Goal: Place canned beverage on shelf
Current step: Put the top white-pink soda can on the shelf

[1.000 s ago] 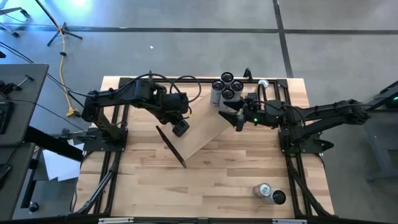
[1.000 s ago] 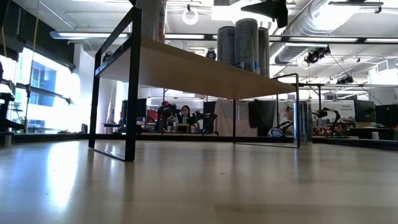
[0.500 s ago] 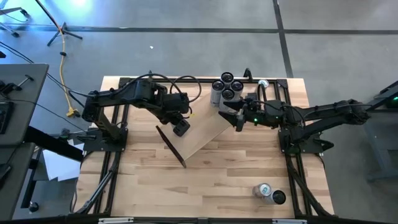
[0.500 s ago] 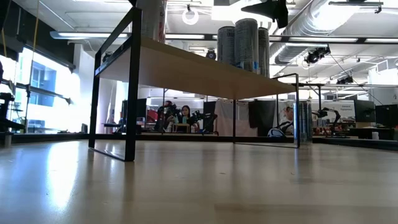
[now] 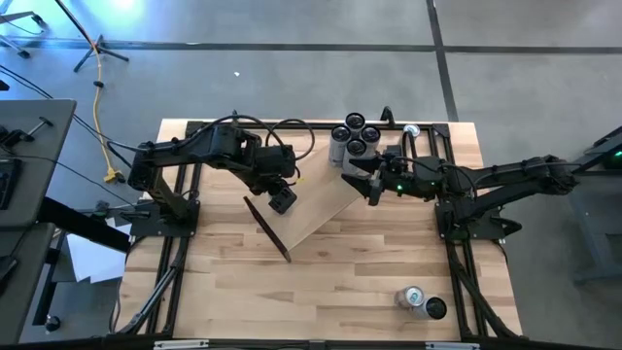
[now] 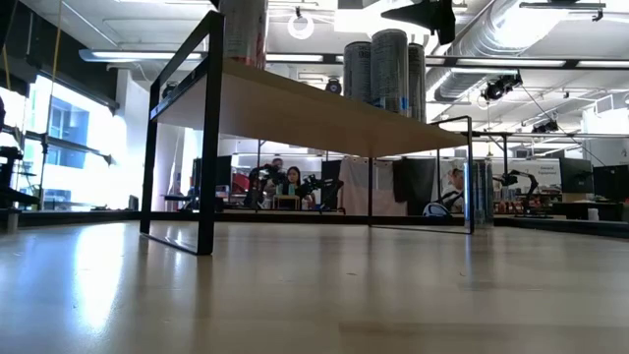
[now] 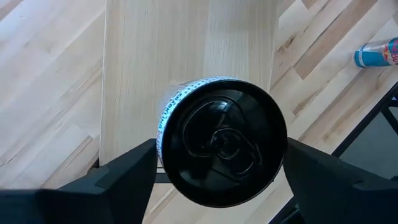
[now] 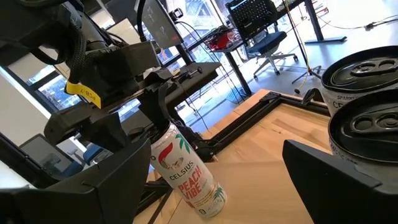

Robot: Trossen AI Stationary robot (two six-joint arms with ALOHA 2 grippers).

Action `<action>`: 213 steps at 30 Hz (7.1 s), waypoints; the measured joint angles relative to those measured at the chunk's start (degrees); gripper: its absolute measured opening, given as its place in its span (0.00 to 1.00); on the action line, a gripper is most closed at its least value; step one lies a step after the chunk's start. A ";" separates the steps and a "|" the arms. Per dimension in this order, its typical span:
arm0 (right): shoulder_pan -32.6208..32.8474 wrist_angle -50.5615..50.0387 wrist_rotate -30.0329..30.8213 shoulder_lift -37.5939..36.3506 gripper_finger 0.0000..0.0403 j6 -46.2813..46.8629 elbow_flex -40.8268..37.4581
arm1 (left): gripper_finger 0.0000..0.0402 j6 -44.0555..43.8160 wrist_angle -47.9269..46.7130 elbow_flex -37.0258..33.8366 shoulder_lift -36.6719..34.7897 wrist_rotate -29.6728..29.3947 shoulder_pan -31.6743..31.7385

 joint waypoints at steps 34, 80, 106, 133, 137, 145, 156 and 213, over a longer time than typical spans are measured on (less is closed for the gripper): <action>0.02 0.00 0.01 0.00 0.87 0.00 0.00 | 0.58 -23.86 -0.05 0.00 -0.02 -11.96 0.44; 0.00 0.01 0.01 0.00 0.87 -3.02 0.00 | 0.74 -21.21 3.04 0.02 -0.02 -12.12 0.37; 0.00 0.02 0.01 0.01 0.87 -2.97 0.00 | 0.74 0.74 2.81 0.03 -0.46 8.66 3.08; -0.02 0.04 1.96 0.02 0.87 -0.91 0.00 | 0.74 40.76 2.54 5.44 -6.10 -0.34 0.07; -0.02 0.04 2.09 0.02 0.87 0.24 0.00 | 0.74 47.93 3.95 5.46 -5.87 -7.15 0.20; -0.02 0.04 2.09 0.02 0.87 0.26 0.00 | 0.74 47.57 4.63 3.70 -5.17 -1.79 3.64; -0.02 0.04 2.07 0.02 0.87 0.26 0.00 | 0.74 51.64 7.93 -0.70 -5.18 -1.85 6.67; 0.00 -0.44 2.02 0.02 0.87 0.66 0.00 | 0.58 39.28 4.31 -0.70 -0.50 -0.29 7.98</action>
